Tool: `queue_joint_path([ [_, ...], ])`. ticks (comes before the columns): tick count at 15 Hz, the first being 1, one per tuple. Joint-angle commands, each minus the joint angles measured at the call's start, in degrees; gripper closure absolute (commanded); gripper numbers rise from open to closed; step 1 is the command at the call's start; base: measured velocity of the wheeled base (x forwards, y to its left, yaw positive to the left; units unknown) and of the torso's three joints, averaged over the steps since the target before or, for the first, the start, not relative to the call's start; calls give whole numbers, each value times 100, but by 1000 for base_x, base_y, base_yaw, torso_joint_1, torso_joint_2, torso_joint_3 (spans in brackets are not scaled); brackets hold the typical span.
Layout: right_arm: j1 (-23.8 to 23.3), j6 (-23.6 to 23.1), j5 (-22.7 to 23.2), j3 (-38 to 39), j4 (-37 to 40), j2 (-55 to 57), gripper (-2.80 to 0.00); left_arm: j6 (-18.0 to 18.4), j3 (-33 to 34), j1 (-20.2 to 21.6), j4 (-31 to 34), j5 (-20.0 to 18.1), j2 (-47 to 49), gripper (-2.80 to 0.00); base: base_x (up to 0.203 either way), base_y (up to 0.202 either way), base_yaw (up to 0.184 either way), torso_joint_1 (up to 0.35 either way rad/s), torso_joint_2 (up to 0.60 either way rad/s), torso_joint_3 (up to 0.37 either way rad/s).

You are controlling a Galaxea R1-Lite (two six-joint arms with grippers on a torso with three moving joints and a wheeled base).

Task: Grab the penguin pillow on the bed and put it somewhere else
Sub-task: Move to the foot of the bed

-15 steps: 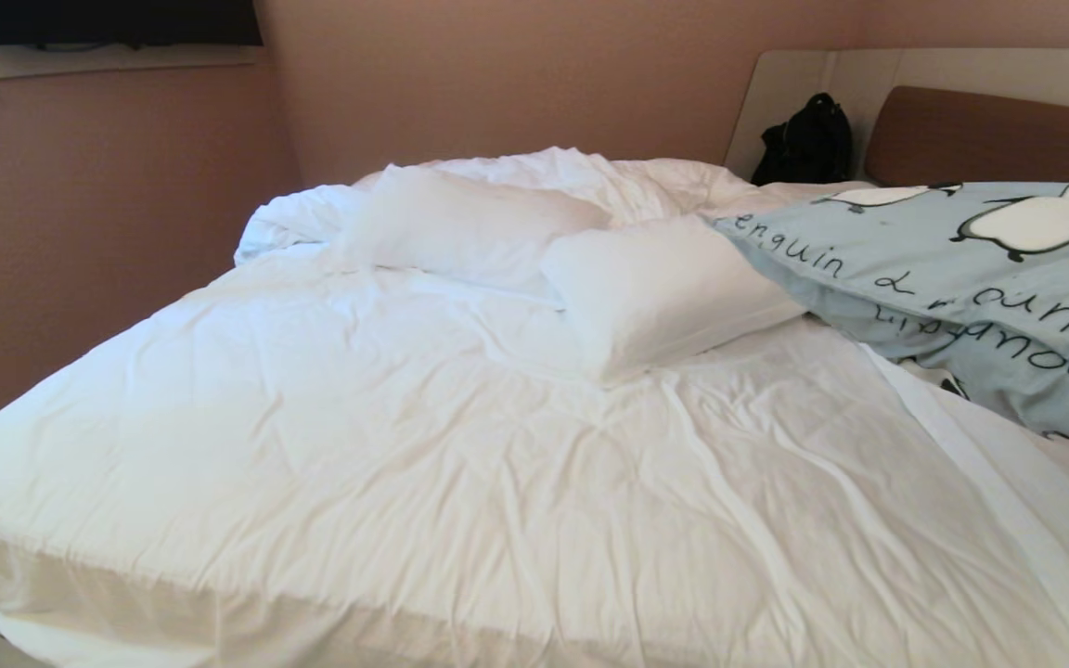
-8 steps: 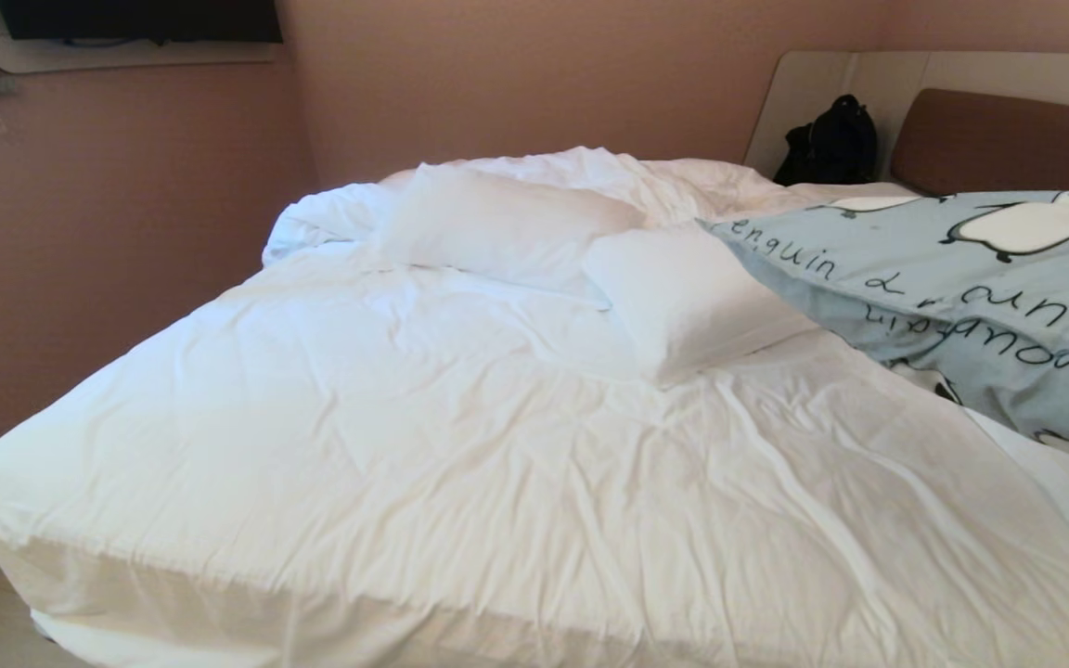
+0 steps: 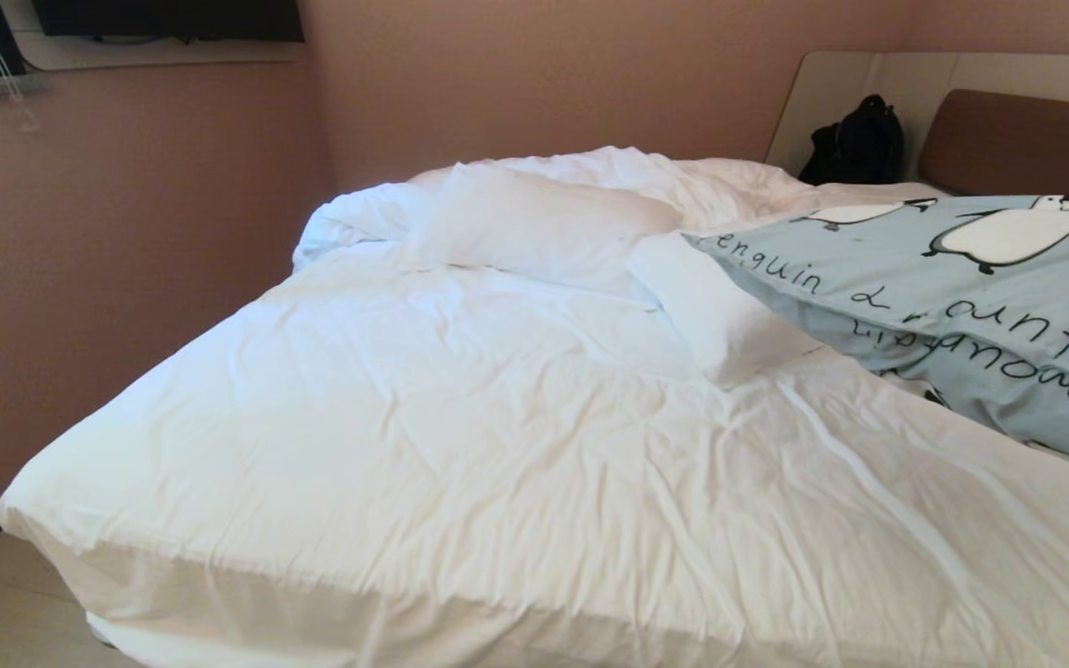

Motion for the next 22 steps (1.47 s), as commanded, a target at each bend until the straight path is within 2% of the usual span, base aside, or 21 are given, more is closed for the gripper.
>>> queue_joint_path([
  [1,119,18,-90,0,14,11,0,-5,0,0,2,-1,-2,0,0,194,-1,0,2,2],
  [5,242,18,-214,-18,6,2,0,4,0,0,2,-1,-2,0,0,196,-2,1,2,1],
  [22,497,27,-207,0,15,10,0,-5,0,0,2,-1,-2,0,0,193,0,2,3,3],
])
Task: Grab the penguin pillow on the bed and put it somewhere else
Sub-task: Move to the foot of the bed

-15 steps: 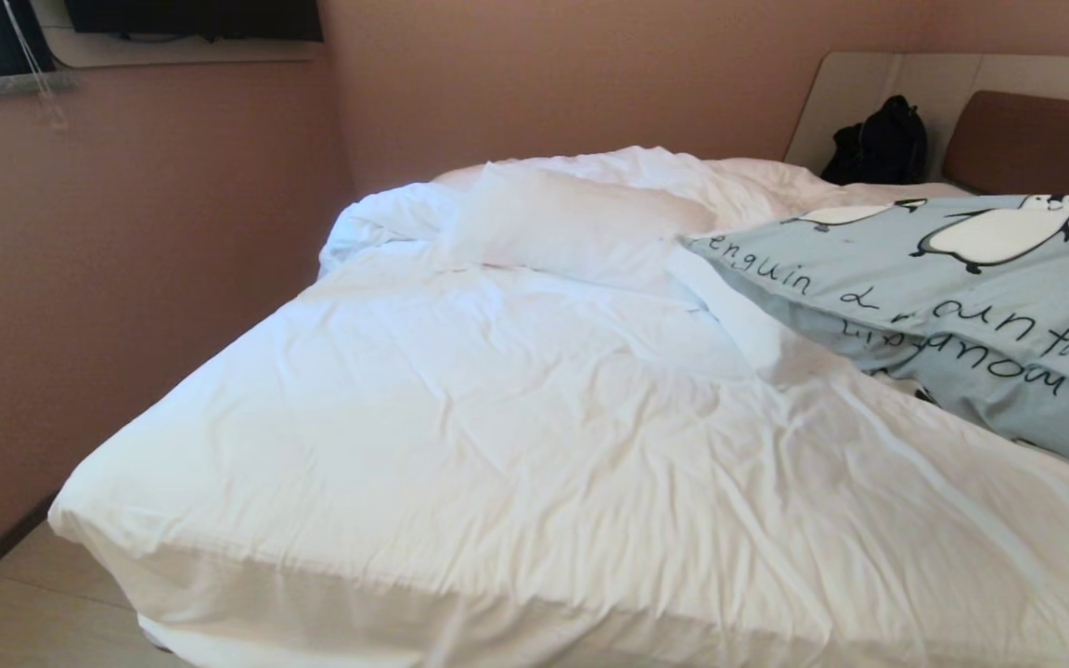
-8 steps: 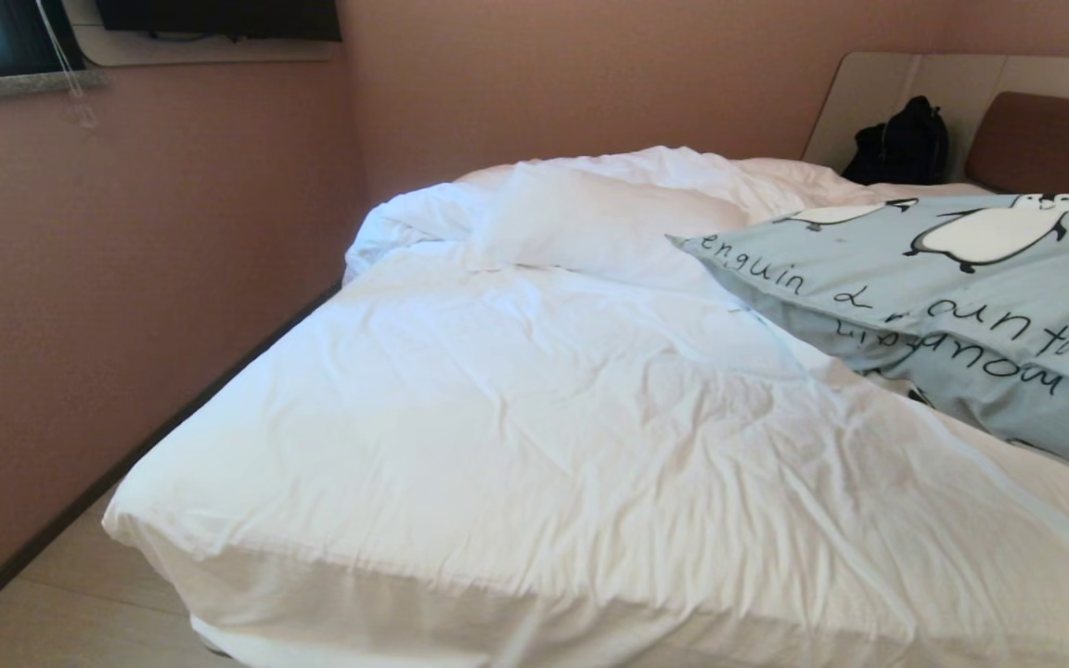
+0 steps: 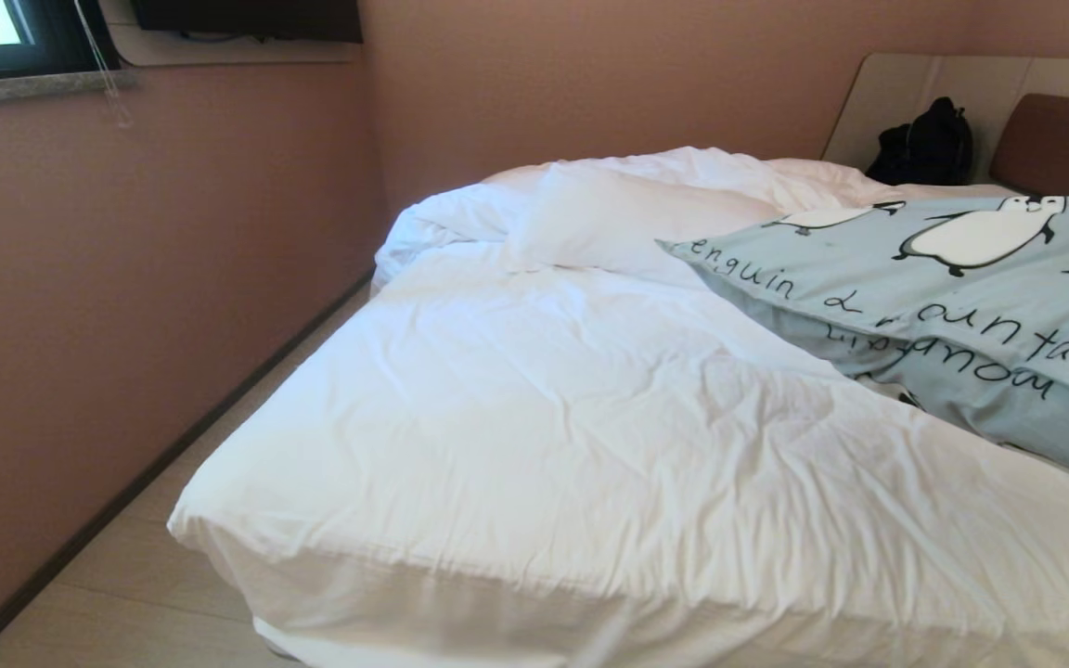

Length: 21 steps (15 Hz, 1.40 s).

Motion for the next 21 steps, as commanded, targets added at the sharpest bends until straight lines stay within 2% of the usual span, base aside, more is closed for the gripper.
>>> queue_joint_path([
  [1,52,14,15,2,13,-8,0,6,0,0,-1,-1,-2,0,0,190,-1,2,7,2],
  [8,294,15,-67,11,10,13,0,2,0,0,-1,-1,-2,0,0,194,0,3,5,4],
  [11,655,15,-431,5,-1,69,0,6,0,0,-1,-1,-2,0,0,195,0,1,2,2],
  [16,1126,15,-578,-6,-11,71,0,-2,0,0,-1,-1,-1,0,0,119,1,2,1,3],
  [21,1571,-36,-1621,60,-349,105,0,-2,0,0,-1,8,-2,0,0,0,0,0,0,0],
])
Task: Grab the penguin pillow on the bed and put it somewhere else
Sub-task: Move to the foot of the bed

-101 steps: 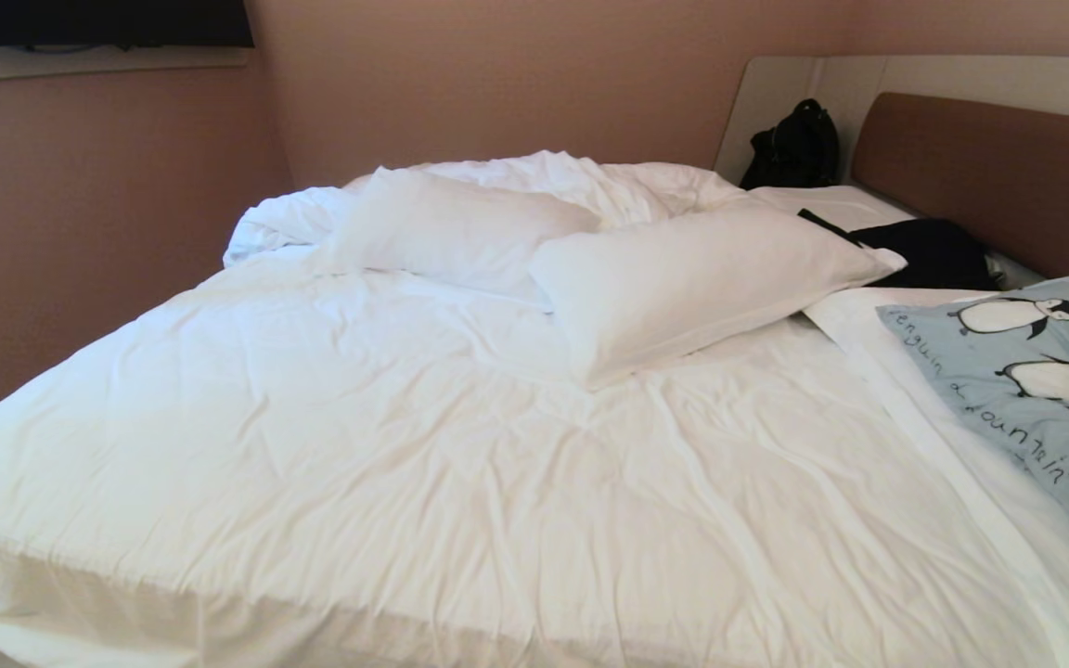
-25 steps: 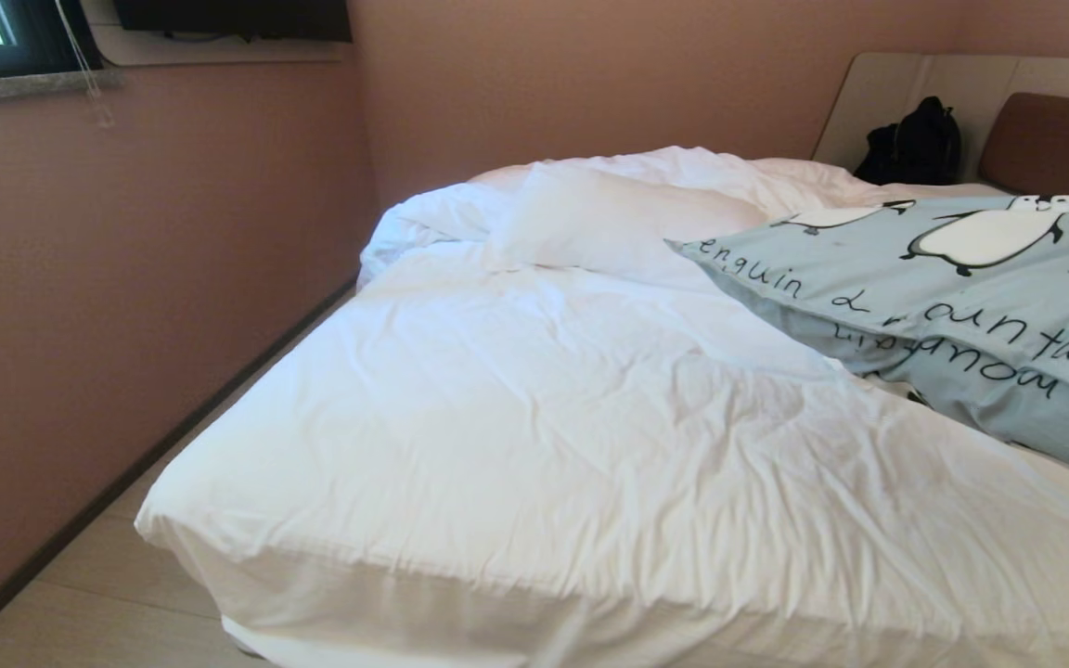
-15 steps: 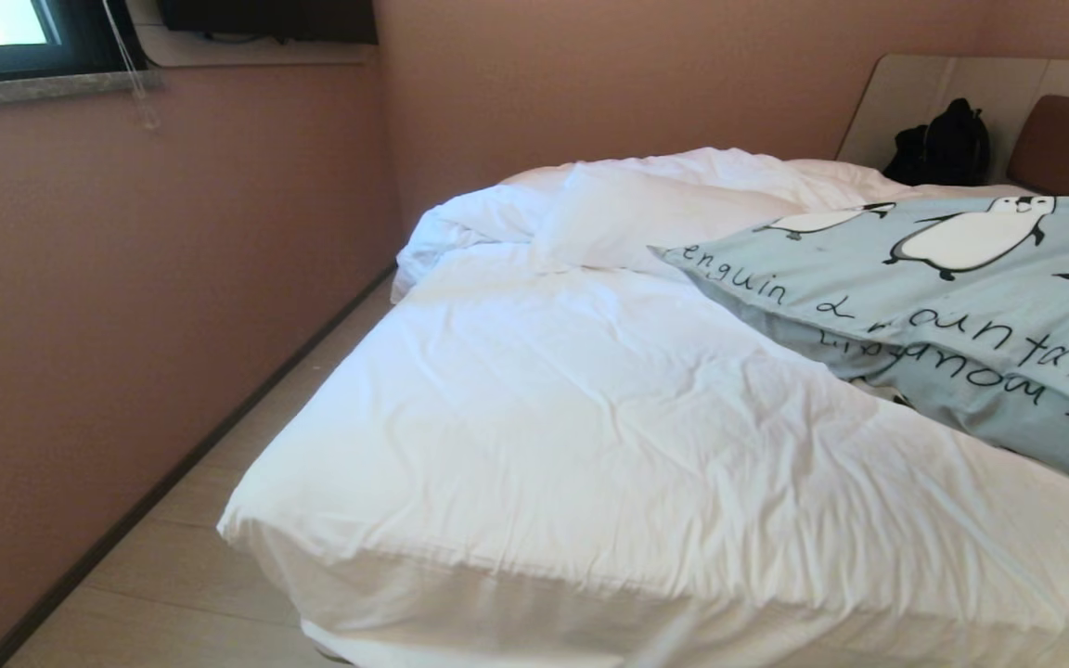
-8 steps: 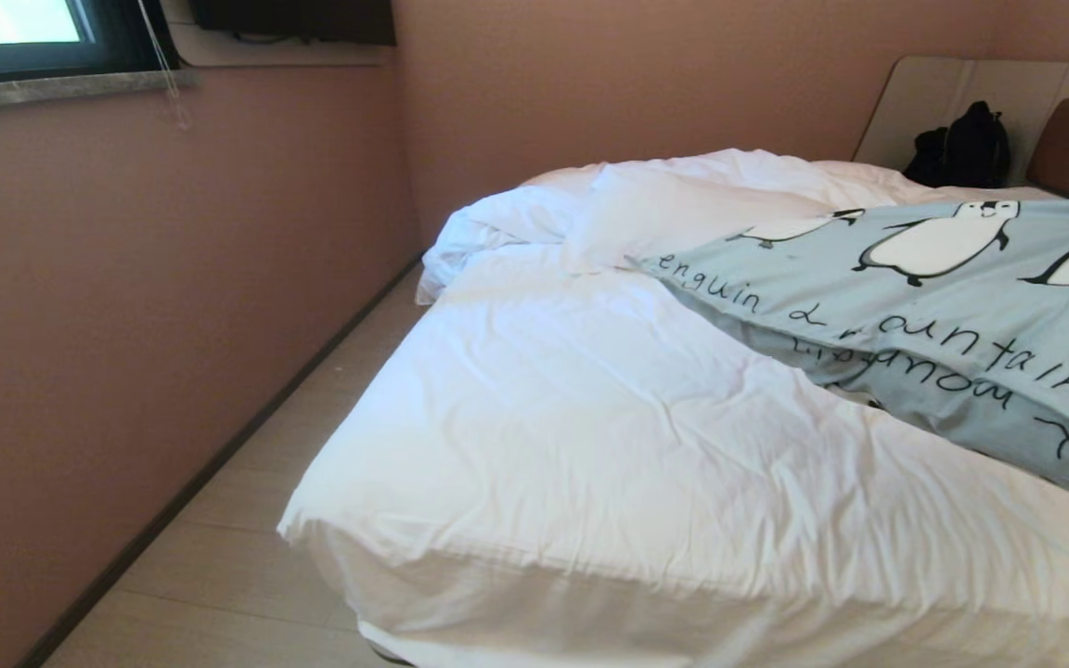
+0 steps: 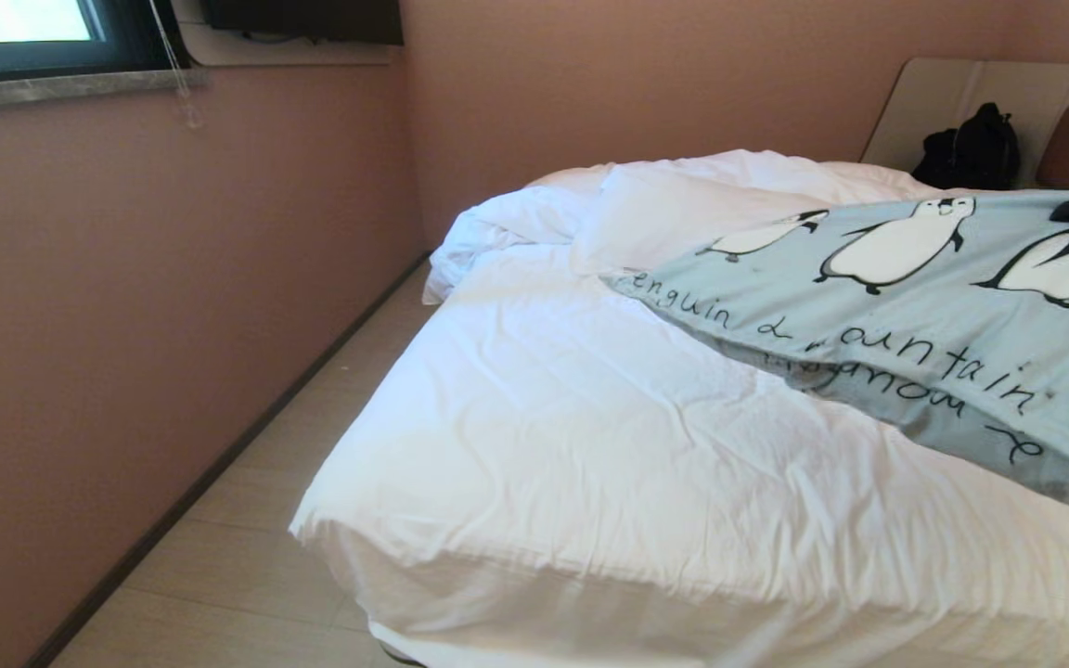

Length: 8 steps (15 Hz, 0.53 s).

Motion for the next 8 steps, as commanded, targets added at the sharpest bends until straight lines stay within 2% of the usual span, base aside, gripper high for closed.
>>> queue_joint_path([
  [1,236,-3,-788,12,-130,22,0,0,0,0,2,0,-2,0,0,0,0,0,0,0],
  [3,440,-6,-1049,4,-133,22,0,0,0,0,2,0,-2,0,0,0,0,0,0,0],
  [5,546,-1,-1081,23,-132,43,0,0,0,0,2,0,-2,0,35,0,0,-4,1,4],
  [8,799,13,-1103,30,-132,84,0,0,0,0,2,-2,-2,0,183,0,-2,-4,-1,6],
])
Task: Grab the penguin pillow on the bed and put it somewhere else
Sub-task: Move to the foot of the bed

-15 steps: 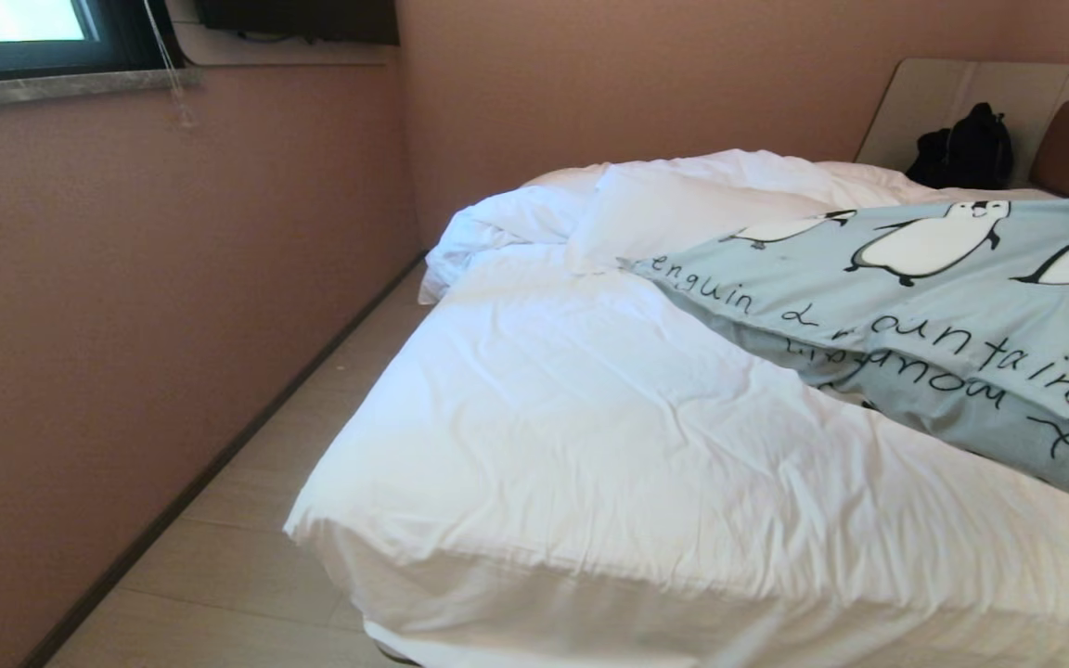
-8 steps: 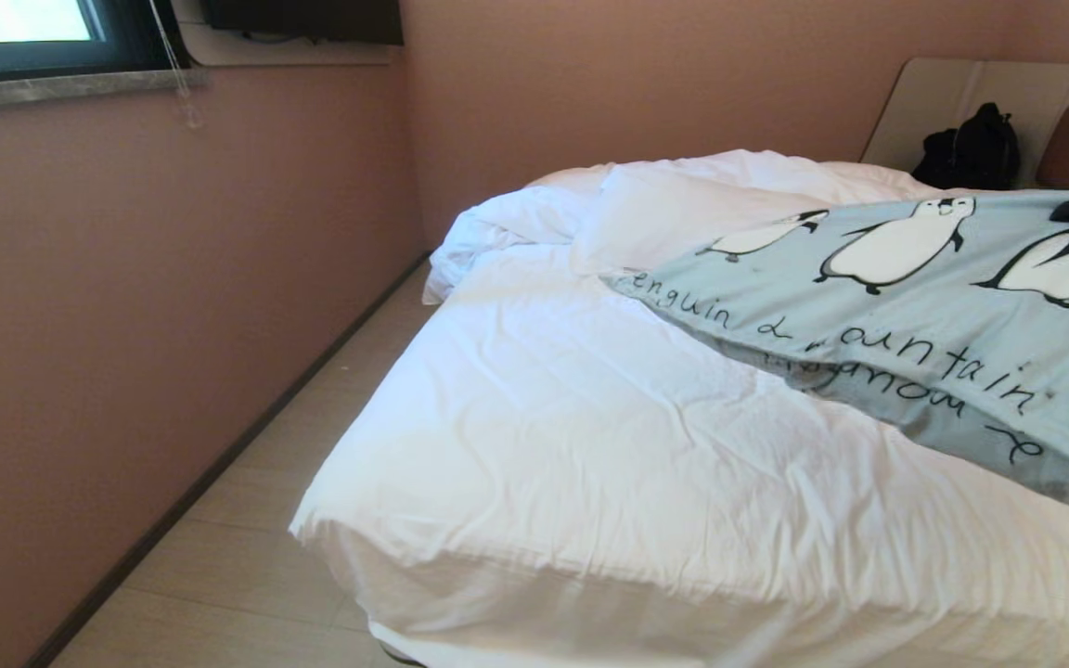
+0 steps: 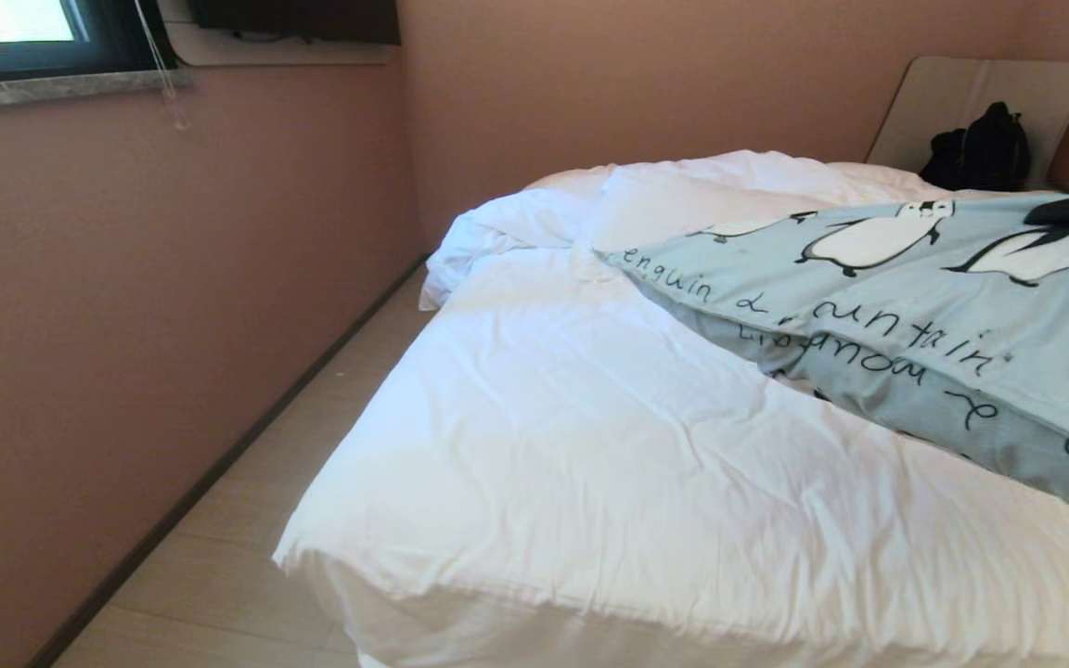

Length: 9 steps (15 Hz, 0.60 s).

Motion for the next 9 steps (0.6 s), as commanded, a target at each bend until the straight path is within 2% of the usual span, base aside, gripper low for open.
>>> queue_joint_path([
  [1,165,20,-59,-2,0,37,0,0,0,0,-1,2,-2,0,202,0,2,9,11,2],
  [3,274,20,-59,-20,-12,68,0,0,0,0,-1,2,-2,0,152,0,0,13,2,7],
  [5,404,15,-170,-28,-186,194,0,0,0,0,-1,2,-2,0,0,0,0,0,0,0],
  [9,1044,-32,-1395,-139,-986,1116,0,0,0,0,-1,2,-2,0,0,0,0,0,0,0],
])
